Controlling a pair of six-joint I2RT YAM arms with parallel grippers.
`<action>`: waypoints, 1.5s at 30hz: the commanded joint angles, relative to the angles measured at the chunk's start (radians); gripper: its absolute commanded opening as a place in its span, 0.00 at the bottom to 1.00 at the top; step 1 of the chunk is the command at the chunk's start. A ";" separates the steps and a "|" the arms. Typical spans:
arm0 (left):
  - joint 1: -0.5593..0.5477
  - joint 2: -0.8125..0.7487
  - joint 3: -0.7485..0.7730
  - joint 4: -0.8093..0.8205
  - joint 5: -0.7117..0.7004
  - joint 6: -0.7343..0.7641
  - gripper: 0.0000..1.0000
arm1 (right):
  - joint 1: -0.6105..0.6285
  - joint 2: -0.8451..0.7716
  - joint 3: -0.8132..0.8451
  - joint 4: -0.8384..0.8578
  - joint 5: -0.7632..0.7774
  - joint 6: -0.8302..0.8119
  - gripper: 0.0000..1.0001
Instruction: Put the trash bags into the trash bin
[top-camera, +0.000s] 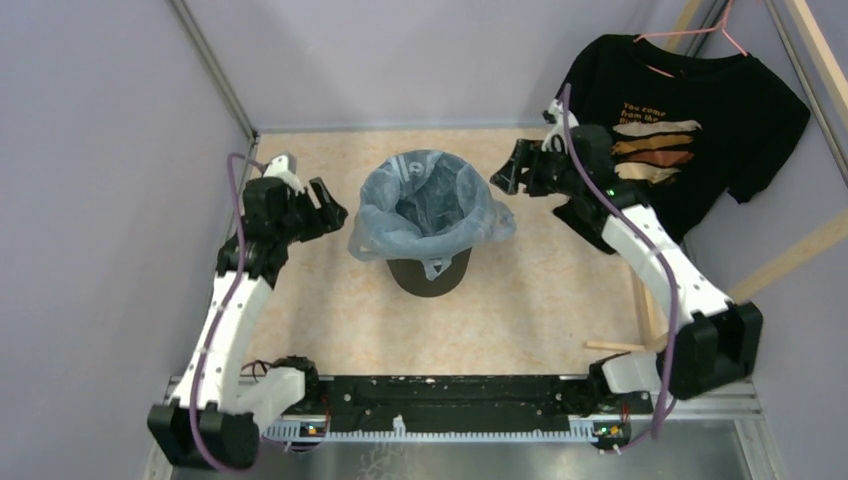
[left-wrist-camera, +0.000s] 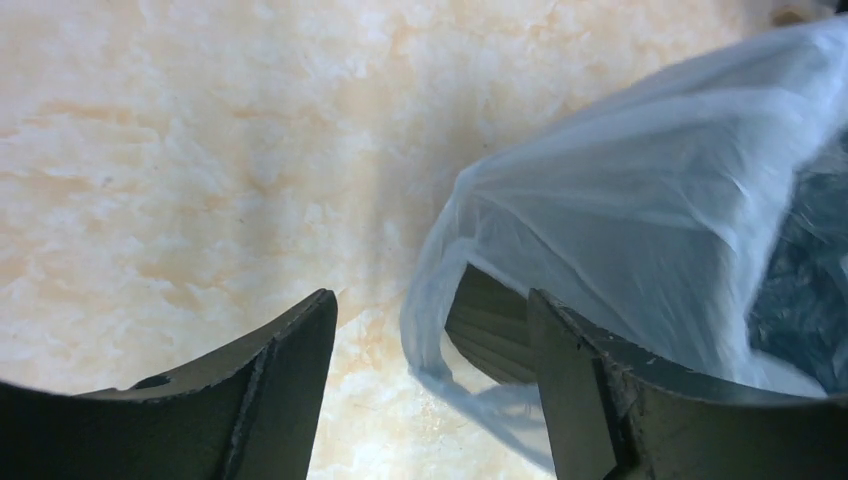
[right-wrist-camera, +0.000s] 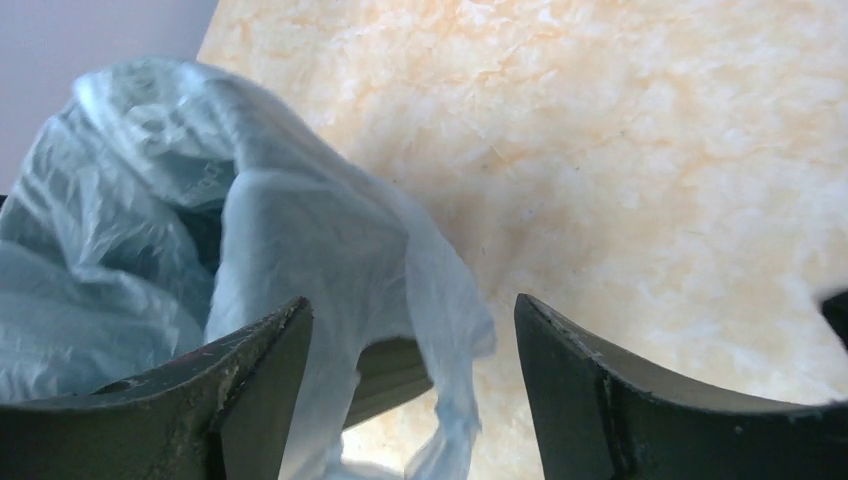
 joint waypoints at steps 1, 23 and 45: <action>0.005 -0.115 -0.105 -0.034 -0.008 -0.018 0.79 | -0.008 -0.129 -0.099 -0.041 0.055 -0.025 0.75; -0.018 0.214 -0.502 0.399 0.334 -0.189 0.21 | 0.003 0.113 -0.476 0.453 -0.213 0.120 0.17; -0.067 -0.034 -0.483 0.163 0.119 -0.203 0.66 | 0.024 -0.032 -0.296 -0.039 0.352 -0.071 0.75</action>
